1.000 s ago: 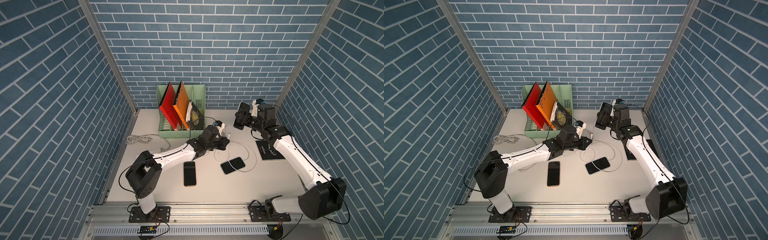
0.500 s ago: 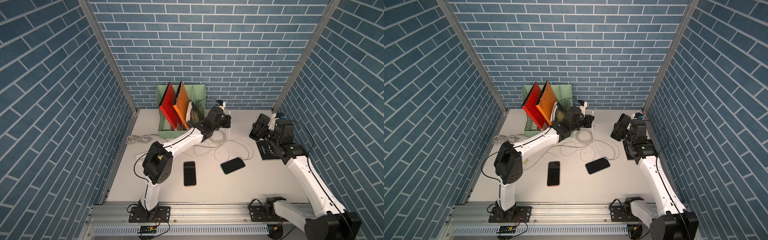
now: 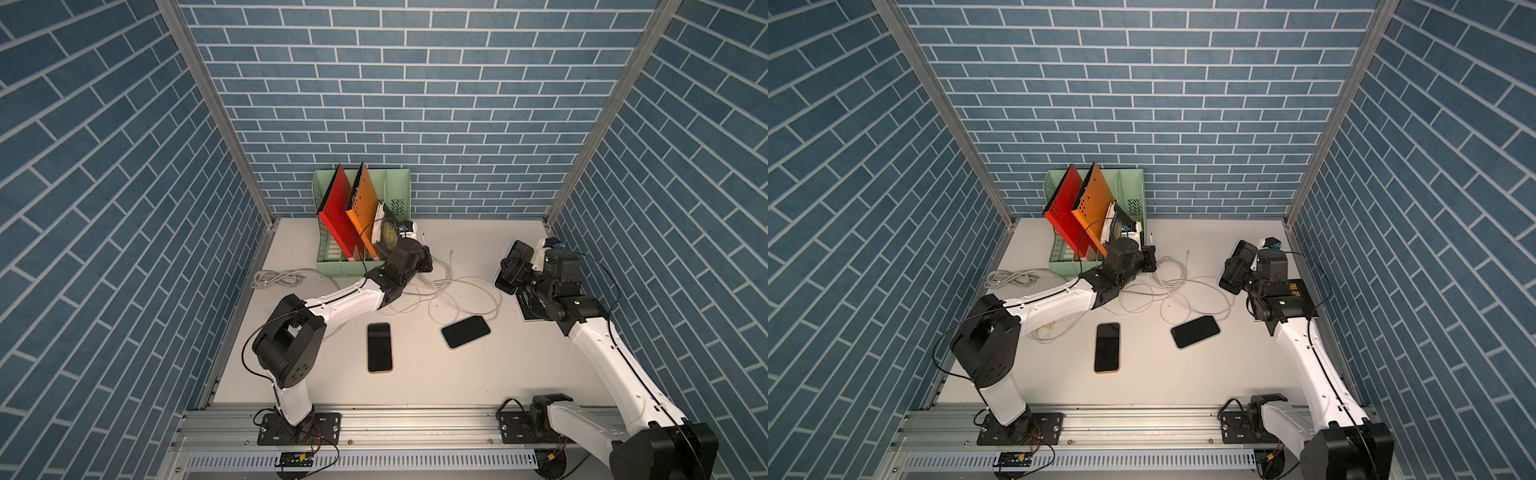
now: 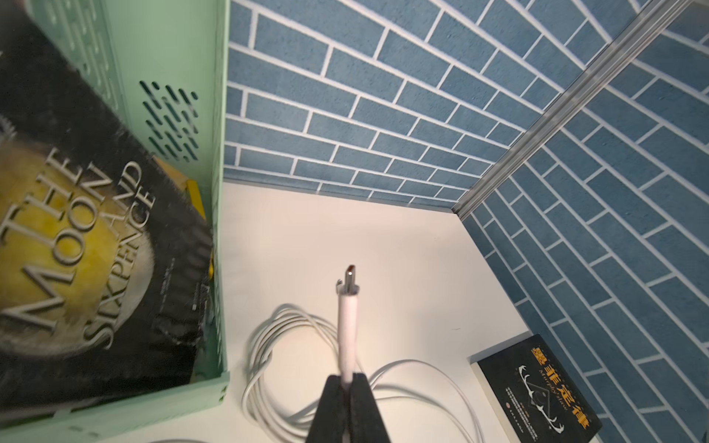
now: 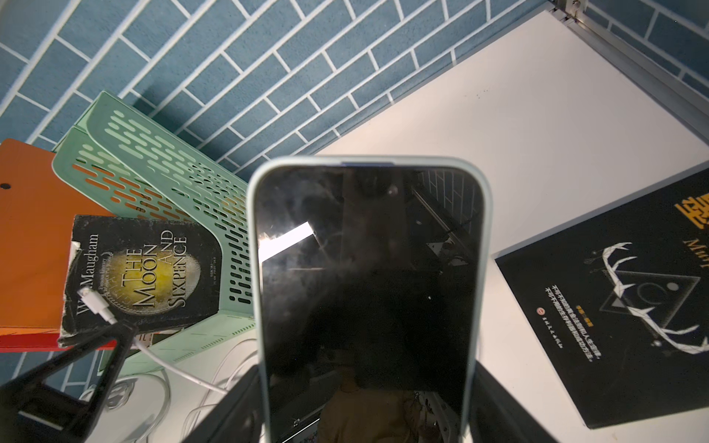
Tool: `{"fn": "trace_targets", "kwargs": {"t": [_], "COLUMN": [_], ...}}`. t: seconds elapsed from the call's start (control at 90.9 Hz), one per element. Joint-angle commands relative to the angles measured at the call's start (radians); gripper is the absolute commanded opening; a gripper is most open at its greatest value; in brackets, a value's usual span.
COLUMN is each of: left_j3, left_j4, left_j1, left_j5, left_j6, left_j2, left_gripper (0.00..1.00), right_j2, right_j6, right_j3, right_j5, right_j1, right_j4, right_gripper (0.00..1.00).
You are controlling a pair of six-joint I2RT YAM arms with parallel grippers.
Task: Unplug the charging cable from the phone
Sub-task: Remove the charging cable from the phone.
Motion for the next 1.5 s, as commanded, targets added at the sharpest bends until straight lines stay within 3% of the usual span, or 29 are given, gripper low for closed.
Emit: {"fn": "trace_targets", "kwargs": {"t": [0.0,0.165,0.418,0.572,0.671,0.748,1.056,1.485], "left_j3": [-0.096,-0.24,-0.346,-0.346,-0.359,-0.364,-0.386,-0.525], "left_j4": [0.095,0.146,0.131,0.059,0.037,0.015,-0.116,-0.279], "left_j1": [0.0,0.0,-0.001,0.0,0.0,-0.001,0.0,0.0], "left_j5": [-0.061,-0.117,-0.201,-0.227,-0.237,-0.238,-0.249,-0.278], "left_j6": [-0.031,-0.078,-0.139,-0.164,-0.163,-0.155,-0.113,-0.163], "left_j2": [-0.058,-0.121,-0.155,-0.154,-0.173,-0.199,-0.374,-0.568], "left_gripper": [0.0,0.0,0.01,0.49,0.63,0.68,0.76,0.77], "right_j2": [-0.001,-0.001,-0.007,-0.01,0.005,0.04,0.166,0.424], "right_j6": [0.014,0.019,0.021,0.024,0.004,-0.032,-0.133,-0.006], "right_j3": [-0.013,-0.026,-0.039,-0.05,-0.046,-0.022,0.074,0.144], "right_j5": [-0.04,-0.043,-0.052,-0.07,-0.122,-0.148,-0.151,-0.126], "right_j1": [-0.004,-0.003,-0.004,-0.001,0.0,0.018,0.247,0.654], "right_j4": [0.091,0.1,0.104,0.098,0.089,0.046,-0.102,-0.106], "right_gripper": [0.14,0.13,0.13,0.14,0.15,0.15,0.14,0.13]}}
